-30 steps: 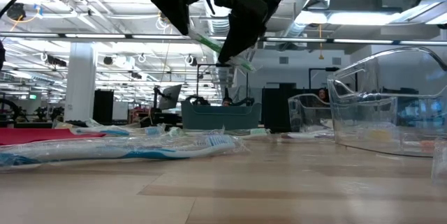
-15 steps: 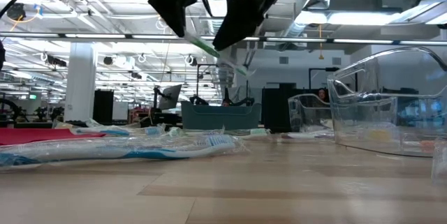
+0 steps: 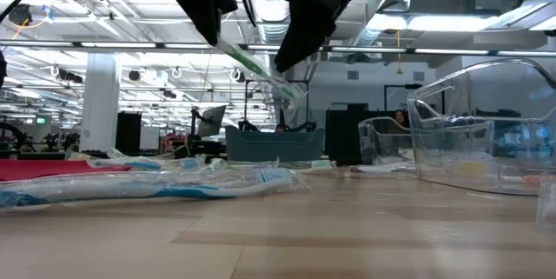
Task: Pick & Place Toothbrushes
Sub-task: Put the green toothbrush into the white bin
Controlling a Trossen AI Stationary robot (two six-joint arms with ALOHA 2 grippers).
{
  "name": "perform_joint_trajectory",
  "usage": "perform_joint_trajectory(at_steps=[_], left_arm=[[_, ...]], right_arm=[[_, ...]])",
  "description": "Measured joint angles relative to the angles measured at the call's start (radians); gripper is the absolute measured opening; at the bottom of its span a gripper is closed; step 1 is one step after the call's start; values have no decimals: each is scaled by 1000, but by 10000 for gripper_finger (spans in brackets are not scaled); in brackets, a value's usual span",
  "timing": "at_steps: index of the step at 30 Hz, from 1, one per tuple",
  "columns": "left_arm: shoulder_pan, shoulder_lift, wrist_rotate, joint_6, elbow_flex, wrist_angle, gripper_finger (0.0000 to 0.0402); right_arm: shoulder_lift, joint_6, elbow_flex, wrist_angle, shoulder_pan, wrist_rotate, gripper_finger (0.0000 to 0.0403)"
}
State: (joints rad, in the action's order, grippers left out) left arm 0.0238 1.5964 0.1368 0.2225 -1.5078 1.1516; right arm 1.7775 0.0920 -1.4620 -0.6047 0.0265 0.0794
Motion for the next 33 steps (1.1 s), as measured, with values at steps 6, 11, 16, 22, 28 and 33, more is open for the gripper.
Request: perform_joint_trajectory(at_steps=[6, 11, 16, 22, 28, 33], left_arm=[[0, -2, -13, -22, 0, 37, 17], [-9, -26, -50, -42, 18, 15, 17], [-17, -132, -56, -69, 132, -93, 17], [-10, -306, -57, -138, 293, -254, 17], [-11, -484, -65, -200, 460, -429, 17], [-17, -608, -65, -216, 590, -579, 17]], right_arm=[[-85, 4, 31, -15, -4, 110, 231], [-189, 23, 134, 53, -15, 113, 214], [-307, 19, 238, 132, -3, 133, 201], [-411, 48, 333, 270, 1, 132, 197], [-424, 55, 340, 295, 3, 133, 202], [-417, 73, 339, 284, 12, 132, 202]])
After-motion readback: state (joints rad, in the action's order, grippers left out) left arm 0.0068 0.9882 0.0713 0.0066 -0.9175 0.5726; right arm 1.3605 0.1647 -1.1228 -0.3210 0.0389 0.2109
